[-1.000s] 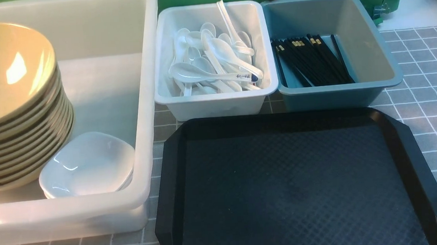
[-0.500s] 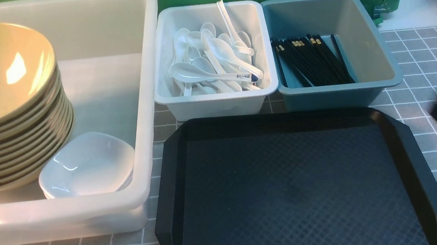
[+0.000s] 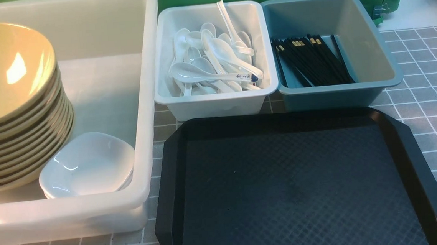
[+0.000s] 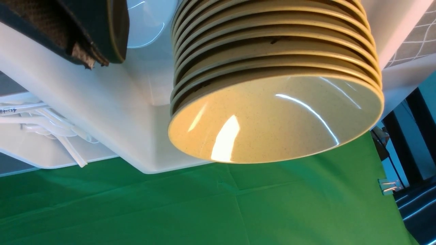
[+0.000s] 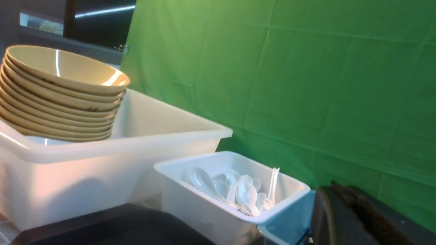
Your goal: On grey table put chopsticks spoon bowls plates into blue grey white boxes.
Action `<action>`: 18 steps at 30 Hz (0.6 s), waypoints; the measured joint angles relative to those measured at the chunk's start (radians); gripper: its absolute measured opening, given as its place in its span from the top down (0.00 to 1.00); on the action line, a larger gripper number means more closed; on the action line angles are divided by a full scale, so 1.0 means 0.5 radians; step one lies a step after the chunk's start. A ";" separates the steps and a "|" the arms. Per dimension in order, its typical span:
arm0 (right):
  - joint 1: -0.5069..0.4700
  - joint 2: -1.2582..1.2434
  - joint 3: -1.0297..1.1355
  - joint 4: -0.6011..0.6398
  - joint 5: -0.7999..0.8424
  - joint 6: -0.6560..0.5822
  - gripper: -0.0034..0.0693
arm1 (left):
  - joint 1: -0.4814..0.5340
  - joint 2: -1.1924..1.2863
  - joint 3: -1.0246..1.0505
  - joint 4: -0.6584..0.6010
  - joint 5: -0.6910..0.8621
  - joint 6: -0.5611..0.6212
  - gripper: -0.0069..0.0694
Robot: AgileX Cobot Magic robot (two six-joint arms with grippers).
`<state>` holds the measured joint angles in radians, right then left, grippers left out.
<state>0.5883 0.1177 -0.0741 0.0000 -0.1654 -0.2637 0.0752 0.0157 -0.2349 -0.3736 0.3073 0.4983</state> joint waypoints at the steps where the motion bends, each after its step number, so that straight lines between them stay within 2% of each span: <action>1: 0.000 0.000 0.000 0.000 0.002 0.000 0.90 | 0.000 0.000 0.000 0.000 0.000 0.000 0.92; 6: -0.023 -0.001 0.064 0.030 -0.104 0.002 0.90 | 0.000 0.000 0.000 0.000 0.007 0.000 0.92; 7: -0.084 -0.005 0.116 0.052 -0.179 0.002 0.89 | 0.000 0.000 0.002 0.000 0.007 0.000 0.92; 8: -0.158 -0.012 0.154 0.065 -0.222 0.002 0.89 | 0.000 0.000 0.002 0.000 0.007 0.000 0.92; 9: -0.323 -0.039 0.191 0.075 -0.231 0.002 0.89 | 0.000 0.000 0.002 0.000 0.007 0.000 0.92; 10: -0.347 -0.049 0.196 0.075 -0.228 0.002 0.89 | 0.000 0.000 0.002 0.000 0.007 0.000 0.92; 11: -0.472 -0.086 0.202 0.084 -0.197 0.002 0.89 | 0.000 0.000 0.002 0.000 0.007 0.000 0.92; 16: -1.067 -0.250 0.203 0.106 0.331 0.008 0.89 | 0.000 0.000 0.002 0.000 0.009 0.000 0.92; 18: -1.203 -0.256 0.203 0.113 0.465 0.010 0.89 | 0.000 0.000 0.002 0.000 0.011 0.000 0.92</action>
<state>-0.0130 -0.0104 0.0276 0.0563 0.0669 -0.2586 0.0752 0.0157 -0.2341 -0.3736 0.3130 0.4983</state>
